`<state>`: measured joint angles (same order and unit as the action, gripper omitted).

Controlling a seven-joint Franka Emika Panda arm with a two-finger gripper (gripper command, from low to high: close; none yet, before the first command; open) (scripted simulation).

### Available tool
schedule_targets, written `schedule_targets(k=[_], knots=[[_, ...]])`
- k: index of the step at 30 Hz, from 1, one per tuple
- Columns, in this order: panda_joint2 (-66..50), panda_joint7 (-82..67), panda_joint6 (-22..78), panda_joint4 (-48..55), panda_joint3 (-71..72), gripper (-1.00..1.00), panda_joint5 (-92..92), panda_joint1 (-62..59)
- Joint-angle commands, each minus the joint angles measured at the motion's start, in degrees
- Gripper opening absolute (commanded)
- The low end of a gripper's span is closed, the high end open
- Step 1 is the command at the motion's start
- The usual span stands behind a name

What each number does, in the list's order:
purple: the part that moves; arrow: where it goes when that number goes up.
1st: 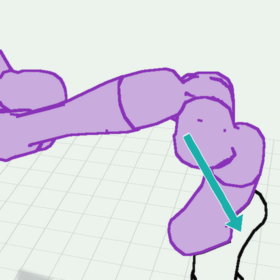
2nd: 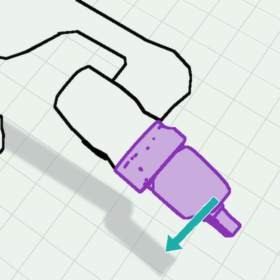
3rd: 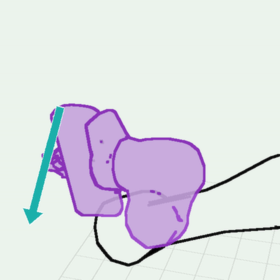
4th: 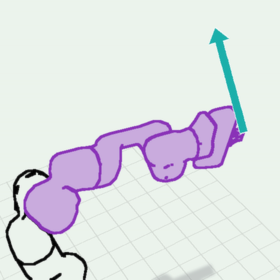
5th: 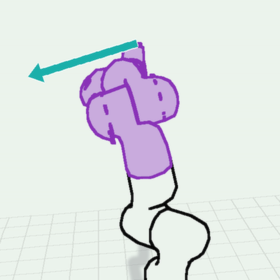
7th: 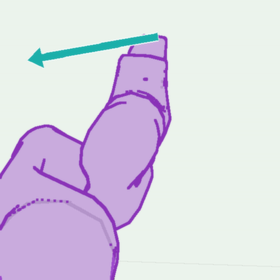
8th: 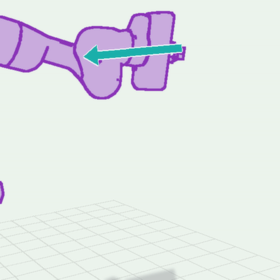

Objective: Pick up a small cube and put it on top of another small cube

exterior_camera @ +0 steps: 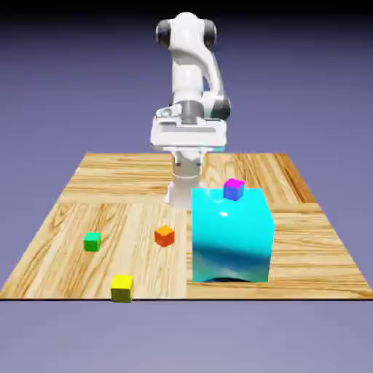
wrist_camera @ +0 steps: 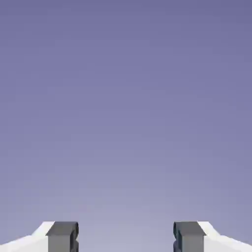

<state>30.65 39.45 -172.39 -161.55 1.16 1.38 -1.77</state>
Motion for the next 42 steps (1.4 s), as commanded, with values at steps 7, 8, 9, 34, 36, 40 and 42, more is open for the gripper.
schedule_targets(k=[7, 8, 9, 34, 36, 40, 42], knots=[[-9.6, -17.4, 9.3, -1.2, 5.4, 0.0, 6.0, -14.2], [-11.0, -19.9, 10.7, -1.4, 6.2, 0.0, 6.9, -16.3], [-12.4, -22.4, 12.0, -1.5, 6.9, 0.0, 7.8, -18.3], [-42.9, -5.3, 5.9, -3.2, 0.9, -1.0, 51.9, -22.3], [-40.1, -9.0, 7.4, -4.0, 2.8, -1.0, 46.9, -22.7], [-34.7, -16.4, 10.6, -5.6, 6.5, -1.0, 37.0, -23.6], [-31.9, -20.1, 12.1, -6.4, 8.4, -1.0, 32.0, -24.1]])
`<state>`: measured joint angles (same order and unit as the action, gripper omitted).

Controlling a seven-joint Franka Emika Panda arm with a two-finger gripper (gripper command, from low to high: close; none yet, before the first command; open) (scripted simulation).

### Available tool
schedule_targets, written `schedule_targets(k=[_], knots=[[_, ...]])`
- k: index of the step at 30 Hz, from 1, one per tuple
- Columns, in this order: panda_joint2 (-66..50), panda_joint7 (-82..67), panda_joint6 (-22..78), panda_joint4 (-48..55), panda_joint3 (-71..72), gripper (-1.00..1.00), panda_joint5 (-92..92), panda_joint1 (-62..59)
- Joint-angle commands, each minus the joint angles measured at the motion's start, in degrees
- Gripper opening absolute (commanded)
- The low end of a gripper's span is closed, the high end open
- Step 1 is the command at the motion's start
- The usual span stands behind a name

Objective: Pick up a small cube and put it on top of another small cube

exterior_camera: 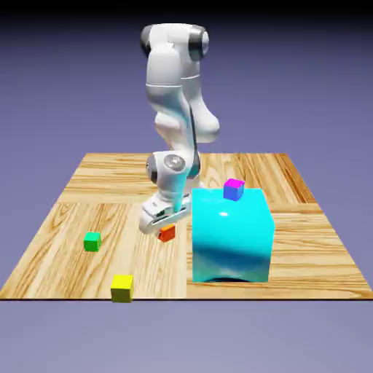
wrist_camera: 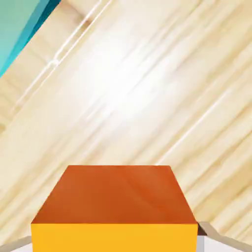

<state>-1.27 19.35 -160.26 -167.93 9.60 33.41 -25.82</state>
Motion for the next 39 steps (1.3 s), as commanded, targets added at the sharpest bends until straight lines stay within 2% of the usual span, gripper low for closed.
schedule_targets(k=[1, 7, 13, 32, 36, 39], knots=[[1.4, -1.9, 0.8, -0.4, 0.9, -1.0, -2.5, -0.2], [8.2, -11.1, 5.2, -0.4, 3.8, -1.0, -17.2, -2.0], [13.8, -13.0, 19.3, 12.1, -4.3, -1.0, -26.3, 9.9], [28.7, -17.2, 53.1, 28.1, -11.2, -1.0, -29.6, 49.4], [29.9, -17.4, 55.1, 25.9, -8.7, -1.0, -25.4, 54.4], [28.1, -16.9, 47.7, 20.2, -9.2, -1.0, -24.5, 53.9]])
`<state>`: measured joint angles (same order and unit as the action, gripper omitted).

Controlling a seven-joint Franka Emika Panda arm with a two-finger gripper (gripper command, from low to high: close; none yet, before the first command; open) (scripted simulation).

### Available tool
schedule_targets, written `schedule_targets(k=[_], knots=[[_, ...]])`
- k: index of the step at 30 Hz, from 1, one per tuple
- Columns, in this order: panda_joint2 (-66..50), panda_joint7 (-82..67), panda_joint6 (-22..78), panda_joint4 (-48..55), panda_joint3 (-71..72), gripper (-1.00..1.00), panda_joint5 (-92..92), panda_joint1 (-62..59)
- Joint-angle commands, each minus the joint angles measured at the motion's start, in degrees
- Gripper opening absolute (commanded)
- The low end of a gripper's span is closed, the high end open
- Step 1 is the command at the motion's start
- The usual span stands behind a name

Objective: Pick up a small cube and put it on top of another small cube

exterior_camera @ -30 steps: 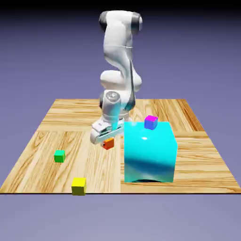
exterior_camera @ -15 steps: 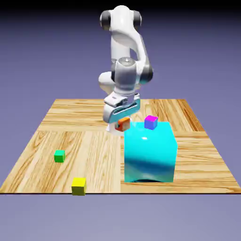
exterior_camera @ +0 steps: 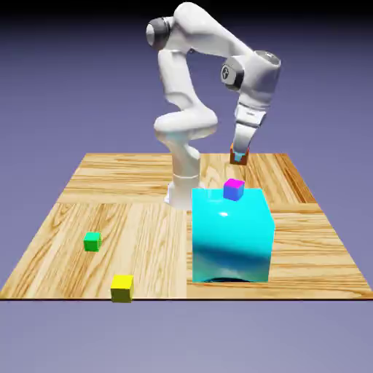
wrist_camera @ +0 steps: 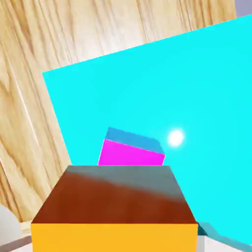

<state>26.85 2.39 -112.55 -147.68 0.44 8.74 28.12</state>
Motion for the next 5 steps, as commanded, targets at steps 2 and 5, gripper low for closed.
schedule_targets(k=[2, 5], knots=[[-0.9, 0.3, -3.6, -2.7, -0.2, -1.0, 0.5, -0.2], [-0.3, 0.1, -1.1, -0.8, -0.1, 1.0, 0.3, -0.1]])
